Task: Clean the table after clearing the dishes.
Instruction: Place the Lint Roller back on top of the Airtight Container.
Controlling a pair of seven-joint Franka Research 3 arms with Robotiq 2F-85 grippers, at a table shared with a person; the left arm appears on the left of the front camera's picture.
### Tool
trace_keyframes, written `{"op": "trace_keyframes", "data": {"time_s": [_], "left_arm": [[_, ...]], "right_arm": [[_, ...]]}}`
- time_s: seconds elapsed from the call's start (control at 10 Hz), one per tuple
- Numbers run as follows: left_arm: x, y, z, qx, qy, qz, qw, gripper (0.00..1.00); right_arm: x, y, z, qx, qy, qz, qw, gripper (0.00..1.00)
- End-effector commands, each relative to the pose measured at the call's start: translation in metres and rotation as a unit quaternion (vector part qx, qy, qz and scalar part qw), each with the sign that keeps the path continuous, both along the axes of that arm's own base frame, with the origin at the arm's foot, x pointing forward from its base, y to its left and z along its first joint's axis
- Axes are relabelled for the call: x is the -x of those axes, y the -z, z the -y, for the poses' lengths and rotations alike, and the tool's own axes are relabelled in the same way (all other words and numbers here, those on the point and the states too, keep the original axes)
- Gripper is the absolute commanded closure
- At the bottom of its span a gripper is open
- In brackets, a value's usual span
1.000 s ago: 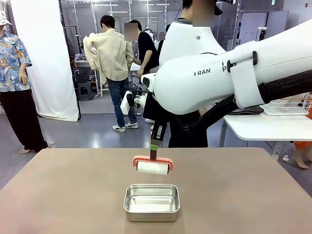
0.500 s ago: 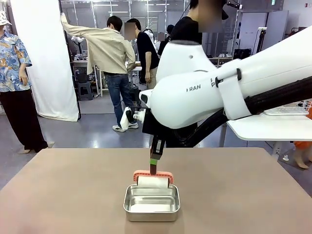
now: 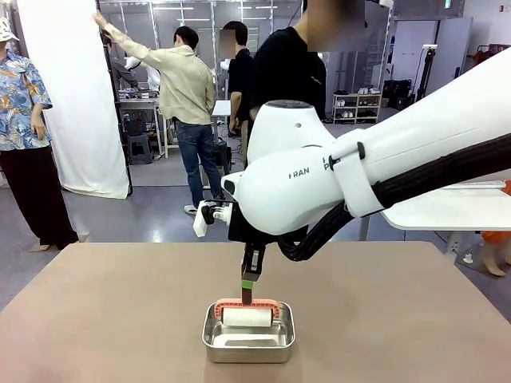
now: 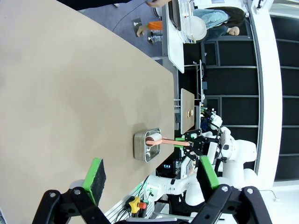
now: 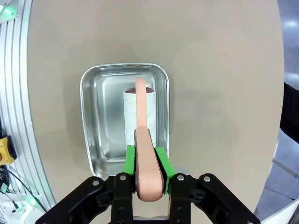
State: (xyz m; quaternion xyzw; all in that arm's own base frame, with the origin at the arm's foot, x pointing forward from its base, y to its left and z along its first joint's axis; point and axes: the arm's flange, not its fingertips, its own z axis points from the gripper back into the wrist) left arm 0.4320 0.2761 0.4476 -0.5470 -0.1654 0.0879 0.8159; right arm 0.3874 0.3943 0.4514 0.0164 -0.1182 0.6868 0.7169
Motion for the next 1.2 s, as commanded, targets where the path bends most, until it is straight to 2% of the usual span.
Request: {"op": "trace_keyframes", "data": {"time_s": [0.0, 0.4, 0.8, 1.1], "left_arm": [[0.002, -0.002, -0.002, 0.000, -0.001, 0.002, 1.000, 0.00], [0.002, -0.002, -0.002, 0.000, -0.001, 0.002, 1.000, 0.00], [0.002, -0.002, -0.002, 0.000, -0.001, 0.002, 1.000, 0.00], [0.002, -0.002, -0.002, 0.000, -0.001, 0.002, 1.000, 0.00]], "right_arm": [[-0.007, 0.013, -0.003, -0.001, -0.018, 0.009, 1.000, 0.77], [-0.017, 0.031, 0.000, 0.003, -0.026, 0.011, 1.000, 0.77], [-0.026, 0.055, 0.007, -0.001, -0.048, 0.001, 0.999, 0.77], [-0.032, 0.064, 0.012, 0.006, -0.038, -0.012, 0.999, 0.77]]}}
